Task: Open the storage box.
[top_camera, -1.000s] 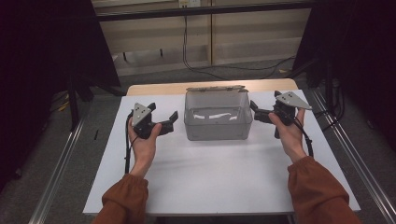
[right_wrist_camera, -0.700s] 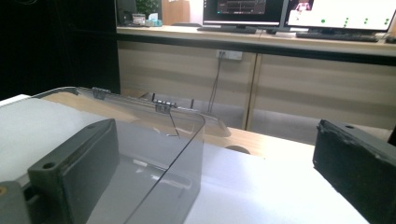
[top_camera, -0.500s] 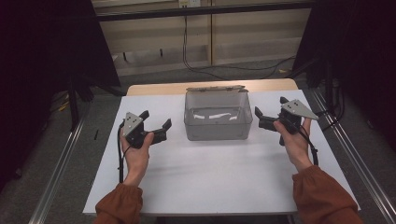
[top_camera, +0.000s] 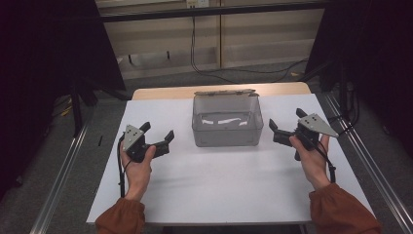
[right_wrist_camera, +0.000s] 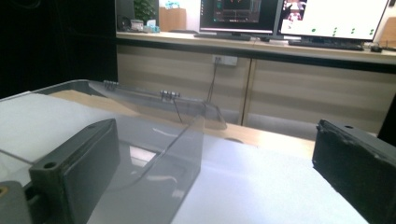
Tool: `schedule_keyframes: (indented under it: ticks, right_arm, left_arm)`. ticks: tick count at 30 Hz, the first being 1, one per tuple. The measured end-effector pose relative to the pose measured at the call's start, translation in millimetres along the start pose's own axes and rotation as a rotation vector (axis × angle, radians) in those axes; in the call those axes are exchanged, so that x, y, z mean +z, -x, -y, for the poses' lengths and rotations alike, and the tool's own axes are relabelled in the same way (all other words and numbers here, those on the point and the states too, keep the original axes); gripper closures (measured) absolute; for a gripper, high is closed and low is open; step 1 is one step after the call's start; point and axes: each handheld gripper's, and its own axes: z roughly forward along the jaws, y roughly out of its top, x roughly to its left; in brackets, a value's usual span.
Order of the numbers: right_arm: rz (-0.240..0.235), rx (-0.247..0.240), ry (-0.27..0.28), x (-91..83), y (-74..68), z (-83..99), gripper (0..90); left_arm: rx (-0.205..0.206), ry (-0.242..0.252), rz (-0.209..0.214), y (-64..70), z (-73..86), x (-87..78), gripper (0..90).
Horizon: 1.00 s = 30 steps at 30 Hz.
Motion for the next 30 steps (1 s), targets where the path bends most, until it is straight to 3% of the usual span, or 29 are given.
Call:
schedule_keyframes:
  ticks: [4, 14, 30]
  right_arm:
    - [0.011, 0.004, 0.002, -11.0, 0.2, 5.0, 0.4]
    - [0.032, 0.007, 0.021, -31.9, -1.6, 14.6, 0.3]
    - [0.048, 0.000, 0.003, -69.6, 4.6, 27.3, 0.0]
  left_arm:
    - [-0.011, -0.005, -0.007, 0.5, 4.2, -6.2, 4.3]
    - [0.010, 0.008, -0.013, 6.0, 11.7, -25.2, 4.3]
    - [-0.002, -0.002, -0.046, 9.4, 22.1, -54.4, 4.3]
